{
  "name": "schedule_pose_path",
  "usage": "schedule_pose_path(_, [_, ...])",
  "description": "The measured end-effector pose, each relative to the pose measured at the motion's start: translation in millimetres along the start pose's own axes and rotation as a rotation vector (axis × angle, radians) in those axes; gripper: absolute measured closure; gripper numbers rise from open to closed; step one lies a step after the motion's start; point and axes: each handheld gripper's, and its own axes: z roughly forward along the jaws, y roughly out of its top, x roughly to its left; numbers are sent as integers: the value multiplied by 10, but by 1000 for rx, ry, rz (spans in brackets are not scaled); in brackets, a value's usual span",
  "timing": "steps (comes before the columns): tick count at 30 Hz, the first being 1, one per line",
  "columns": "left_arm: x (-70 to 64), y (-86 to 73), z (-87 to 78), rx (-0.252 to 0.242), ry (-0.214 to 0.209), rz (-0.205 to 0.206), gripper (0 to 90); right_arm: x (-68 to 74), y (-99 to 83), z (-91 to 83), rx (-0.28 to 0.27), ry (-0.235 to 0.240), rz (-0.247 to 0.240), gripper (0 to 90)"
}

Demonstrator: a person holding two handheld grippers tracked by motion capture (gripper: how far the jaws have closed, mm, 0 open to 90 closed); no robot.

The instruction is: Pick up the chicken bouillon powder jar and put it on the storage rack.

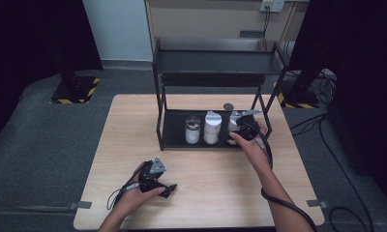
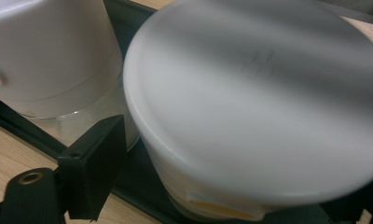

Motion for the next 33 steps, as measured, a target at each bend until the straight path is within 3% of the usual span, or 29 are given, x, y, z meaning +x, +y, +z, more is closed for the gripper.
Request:
schedule_pose_path(13, [0,1,0,0,0,1,0,-25,-40,-59,-22,0,23,49])
schedule_pose_path(33, [0,1,0,0,0,1,0,-52,-85,-132,-47,12,23,34])
